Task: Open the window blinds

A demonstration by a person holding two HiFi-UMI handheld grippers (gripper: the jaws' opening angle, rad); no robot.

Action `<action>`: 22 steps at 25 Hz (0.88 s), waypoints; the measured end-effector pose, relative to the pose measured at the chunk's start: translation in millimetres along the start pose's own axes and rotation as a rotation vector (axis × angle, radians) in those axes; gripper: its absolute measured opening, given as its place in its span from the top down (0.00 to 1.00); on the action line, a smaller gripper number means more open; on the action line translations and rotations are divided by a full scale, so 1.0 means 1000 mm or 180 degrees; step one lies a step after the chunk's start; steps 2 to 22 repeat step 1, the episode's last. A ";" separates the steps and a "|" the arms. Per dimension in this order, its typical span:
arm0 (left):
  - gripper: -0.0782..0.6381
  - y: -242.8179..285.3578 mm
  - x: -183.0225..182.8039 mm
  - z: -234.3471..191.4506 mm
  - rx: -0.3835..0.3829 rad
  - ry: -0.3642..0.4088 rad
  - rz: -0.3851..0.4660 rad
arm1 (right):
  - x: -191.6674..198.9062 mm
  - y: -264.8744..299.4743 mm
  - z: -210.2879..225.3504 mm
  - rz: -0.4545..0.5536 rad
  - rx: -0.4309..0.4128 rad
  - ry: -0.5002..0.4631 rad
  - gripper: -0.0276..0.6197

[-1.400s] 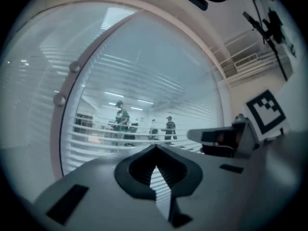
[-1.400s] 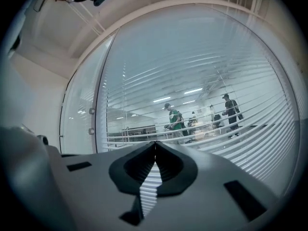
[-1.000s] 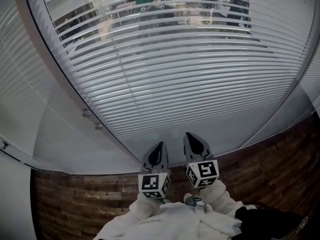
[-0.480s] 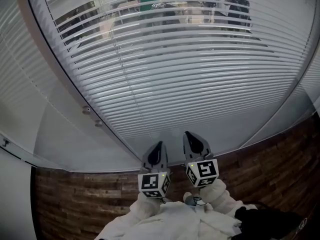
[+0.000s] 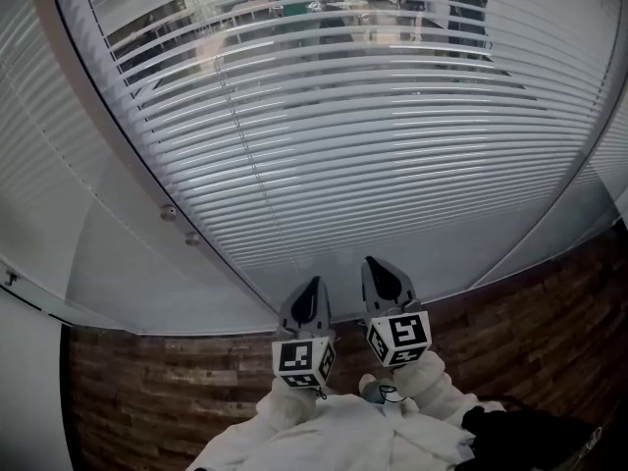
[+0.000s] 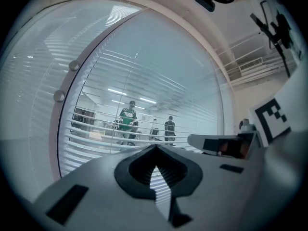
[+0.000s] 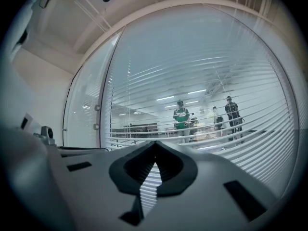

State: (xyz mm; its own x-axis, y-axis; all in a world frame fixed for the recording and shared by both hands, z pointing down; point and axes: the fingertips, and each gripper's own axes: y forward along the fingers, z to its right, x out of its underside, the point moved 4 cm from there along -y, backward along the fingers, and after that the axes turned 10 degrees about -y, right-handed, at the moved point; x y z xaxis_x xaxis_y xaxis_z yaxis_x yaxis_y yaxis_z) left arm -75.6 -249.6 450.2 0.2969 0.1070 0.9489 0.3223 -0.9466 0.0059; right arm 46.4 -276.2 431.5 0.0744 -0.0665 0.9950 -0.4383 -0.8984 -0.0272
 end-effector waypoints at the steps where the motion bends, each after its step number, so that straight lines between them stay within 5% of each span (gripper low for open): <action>1: 0.89 0.000 0.001 0.001 0.0000 -0.0002 -0.0001 | 0.001 -0.001 0.000 -0.0002 0.0002 0.0000 0.94; 22: 0.89 0.000 0.001 0.001 0.0000 -0.0002 -0.0001 | 0.001 -0.001 0.000 -0.0002 0.0002 0.0000 0.94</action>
